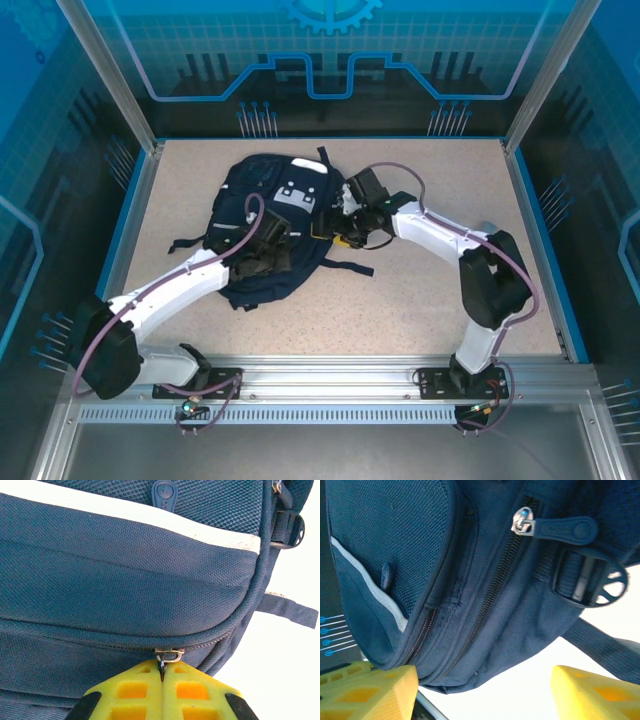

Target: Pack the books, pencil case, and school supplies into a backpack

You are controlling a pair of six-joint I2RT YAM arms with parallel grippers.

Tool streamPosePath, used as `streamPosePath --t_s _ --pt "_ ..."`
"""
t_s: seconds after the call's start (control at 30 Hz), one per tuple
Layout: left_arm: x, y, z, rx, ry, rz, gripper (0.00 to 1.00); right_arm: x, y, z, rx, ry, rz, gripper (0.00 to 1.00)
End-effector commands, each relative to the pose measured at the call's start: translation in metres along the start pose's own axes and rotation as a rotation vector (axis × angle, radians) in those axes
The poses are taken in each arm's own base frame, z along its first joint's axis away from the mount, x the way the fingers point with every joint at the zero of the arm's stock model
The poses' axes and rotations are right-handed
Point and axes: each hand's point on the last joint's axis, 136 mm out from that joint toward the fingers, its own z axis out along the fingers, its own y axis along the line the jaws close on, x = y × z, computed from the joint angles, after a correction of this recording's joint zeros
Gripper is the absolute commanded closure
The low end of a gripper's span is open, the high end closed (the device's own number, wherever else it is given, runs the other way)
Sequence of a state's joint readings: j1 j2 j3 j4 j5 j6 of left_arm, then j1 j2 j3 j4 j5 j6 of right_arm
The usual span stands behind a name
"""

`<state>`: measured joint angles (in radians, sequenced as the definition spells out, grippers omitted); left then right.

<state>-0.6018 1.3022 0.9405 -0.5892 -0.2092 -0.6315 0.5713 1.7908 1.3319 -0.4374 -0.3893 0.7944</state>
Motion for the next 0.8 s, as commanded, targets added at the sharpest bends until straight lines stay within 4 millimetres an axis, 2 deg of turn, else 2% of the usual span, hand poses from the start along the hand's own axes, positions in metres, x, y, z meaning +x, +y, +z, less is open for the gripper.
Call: streamPosePath --t_s 0.0,0.2,0.33,0.43,0.6,0.77 --pt "-0.007 -0.009 -0.005 0.077 -0.031 0.021 1.0 0.006 0.033 0.012 -0.07 0.06 -0.005 0.29" --pt "-0.005 -0.01 -0.004 0.083 -0.021 0.025 1.0 0.015 0.052 0.034 -0.057 0.108 -0.029 0.33" --pt "-0.007 -0.01 -0.006 0.083 -0.027 0.03 1.0 0.016 0.052 0.044 -0.016 0.118 -0.028 0.41" --pt "-0.008 -0.007 -0.008 0.068 -0.035 0.033 1.0 0.015 0.046 0.047 0.021 0.116 -0.021 0.49" --pt "-0.009 0.003 -0.011 0.031 -0.055 0.023 1.0 0.013 0.027 0.043 0.104 0.108 -0.007 0.7" --pt "-0.013 0.032 -0.015 -0.049 -0.07 -0.013 1.0 0.005 0.006 0.029 0.179 0.056 0.011 0.81"
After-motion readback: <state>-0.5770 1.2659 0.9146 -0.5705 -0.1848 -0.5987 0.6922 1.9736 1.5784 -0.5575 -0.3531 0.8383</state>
